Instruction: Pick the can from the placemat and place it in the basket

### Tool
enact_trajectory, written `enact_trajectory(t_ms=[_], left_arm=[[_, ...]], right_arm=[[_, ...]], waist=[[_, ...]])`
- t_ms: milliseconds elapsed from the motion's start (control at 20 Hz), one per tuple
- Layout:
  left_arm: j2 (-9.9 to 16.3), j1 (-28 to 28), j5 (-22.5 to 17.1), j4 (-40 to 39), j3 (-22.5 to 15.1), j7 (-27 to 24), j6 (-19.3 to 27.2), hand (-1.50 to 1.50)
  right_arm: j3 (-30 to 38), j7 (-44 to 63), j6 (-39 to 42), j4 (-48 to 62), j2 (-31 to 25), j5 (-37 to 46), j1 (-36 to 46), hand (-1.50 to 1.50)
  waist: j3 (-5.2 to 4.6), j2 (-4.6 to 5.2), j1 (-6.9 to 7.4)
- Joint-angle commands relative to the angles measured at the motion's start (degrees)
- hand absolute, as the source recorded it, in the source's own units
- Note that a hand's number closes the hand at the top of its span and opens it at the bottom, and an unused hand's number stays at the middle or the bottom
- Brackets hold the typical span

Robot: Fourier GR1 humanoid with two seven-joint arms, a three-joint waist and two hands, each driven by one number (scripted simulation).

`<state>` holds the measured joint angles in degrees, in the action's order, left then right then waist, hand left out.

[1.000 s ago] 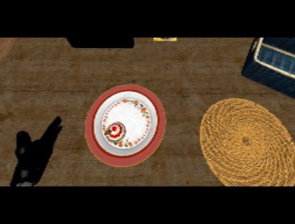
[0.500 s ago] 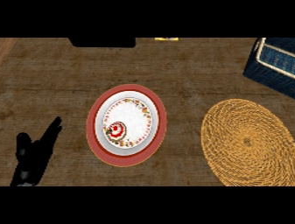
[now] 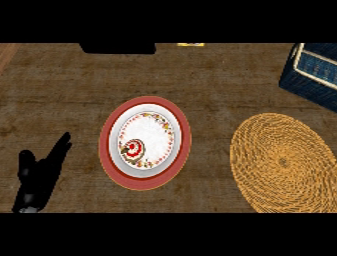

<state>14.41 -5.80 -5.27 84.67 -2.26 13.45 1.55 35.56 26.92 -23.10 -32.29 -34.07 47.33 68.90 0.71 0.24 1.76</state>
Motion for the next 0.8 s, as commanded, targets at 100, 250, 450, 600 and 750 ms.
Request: enact_trajectory(t_ms=[100,250,450,600,750], left_arm=[[-2.4,-0.5,0.5,-1.1,-1.6,4.5,1.5,0.00],[-1.6,-0.3,0.9,-3.2,-1.2,3.3,0.4,0.00],[-2.2,-1.4,0.4,-4.1,-0.4,1.3,-0.1,0.00],[-2.5,-2.6,0.6,-1.8,-0.5,2.8,0.4,0.00],[-0.6,0.1,-0.3,-4.8,1.6,2.2,-1.8,0.00]], right_arm=[[-2.0,1.7,-3.0,6.1,-4.7,4.9,-4.3,1.50],[-2.9,-0.9,-2.0,9.0,-6.0,5.6,-6.4,1.50],[-5.4,-2.6,1.5,9.5,-6.9,6.5,-5.1,-1.50],[-4.8,-4.7,-1.0,8.2,-7.0,5.3,-7.2,-1.50],[-3.6,-7.0,-0.1,7.5,-8.0,3.0,-7.2,-1.50]], waist=[[-0.68,0.69,-0.19],[-0.65,0.78,-0.12],[-0.69,0.37,-0.39],[-0.67,0.08,-0.75],[-0.70,0.06,-1.20]])
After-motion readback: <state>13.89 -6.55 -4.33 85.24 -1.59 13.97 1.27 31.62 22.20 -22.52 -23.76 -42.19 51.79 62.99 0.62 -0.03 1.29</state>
